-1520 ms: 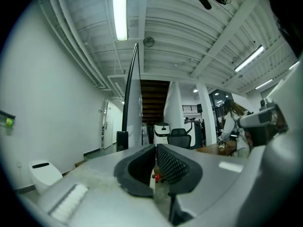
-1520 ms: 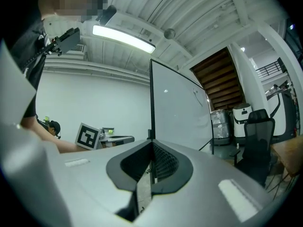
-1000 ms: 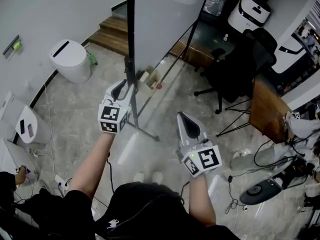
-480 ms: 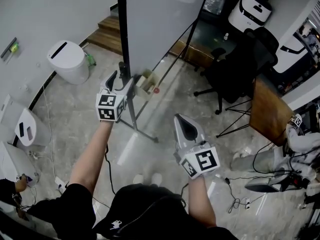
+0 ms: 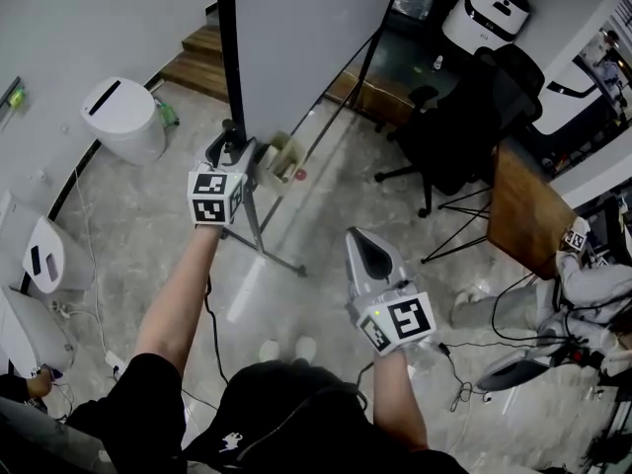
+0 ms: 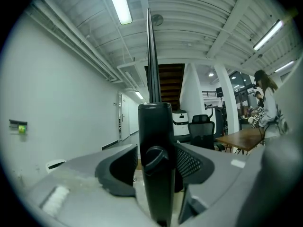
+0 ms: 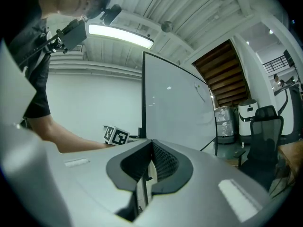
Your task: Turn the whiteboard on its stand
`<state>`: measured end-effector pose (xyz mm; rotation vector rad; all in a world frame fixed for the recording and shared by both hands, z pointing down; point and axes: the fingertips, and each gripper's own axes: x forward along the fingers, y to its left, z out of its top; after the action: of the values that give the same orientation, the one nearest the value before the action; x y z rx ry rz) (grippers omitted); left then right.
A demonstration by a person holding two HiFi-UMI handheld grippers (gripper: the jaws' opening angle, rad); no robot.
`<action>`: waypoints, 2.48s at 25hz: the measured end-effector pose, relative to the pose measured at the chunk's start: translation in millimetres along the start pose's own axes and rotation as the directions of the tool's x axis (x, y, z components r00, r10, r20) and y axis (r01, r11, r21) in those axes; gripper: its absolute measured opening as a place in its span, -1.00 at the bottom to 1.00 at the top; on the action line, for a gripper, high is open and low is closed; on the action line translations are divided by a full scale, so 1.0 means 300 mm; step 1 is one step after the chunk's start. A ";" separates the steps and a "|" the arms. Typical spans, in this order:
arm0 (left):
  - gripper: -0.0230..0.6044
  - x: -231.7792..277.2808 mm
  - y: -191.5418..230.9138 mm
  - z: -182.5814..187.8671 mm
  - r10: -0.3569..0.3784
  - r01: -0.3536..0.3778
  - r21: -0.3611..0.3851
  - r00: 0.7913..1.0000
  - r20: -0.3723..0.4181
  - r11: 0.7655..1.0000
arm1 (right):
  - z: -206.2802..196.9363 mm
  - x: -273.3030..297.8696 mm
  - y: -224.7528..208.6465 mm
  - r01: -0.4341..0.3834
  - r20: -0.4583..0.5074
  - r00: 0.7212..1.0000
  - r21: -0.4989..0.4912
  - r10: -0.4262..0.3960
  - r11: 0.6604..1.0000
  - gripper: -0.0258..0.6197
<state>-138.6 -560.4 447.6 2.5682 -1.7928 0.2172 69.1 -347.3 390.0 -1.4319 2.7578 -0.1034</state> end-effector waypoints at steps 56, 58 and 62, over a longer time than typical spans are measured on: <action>-0.33 -0.511 -0.081 -0.045 0.081 -0.083 -0.064 0.996 -0.023 0.995 | 0.033 -0.157 0.173 -0.064 0.028 0.998 -0.027 0.065 0.998 -0.89; -0.32 -0.510 -0.079 -0.037 0.080 -0.080 -0.059 0.997 -0.009 0.995 | 0.040 -0.148 0.176 -0.073 0.031 0.997 -0.028 0.074 0.997 -0.89; -0.31 -0.507 -0.089 -0.025 0.076 -0.076 -0.044 0.997 0.009 0.996 | 0.034 -0.137 0.182 -0.095 0.025 0.995 -0.026 0.096 0.995 -0.89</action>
<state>-165.9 -408.4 439.6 2.4795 -1.8790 0.1639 48.7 -282.7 375.7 -1.2944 2.8100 -0.0479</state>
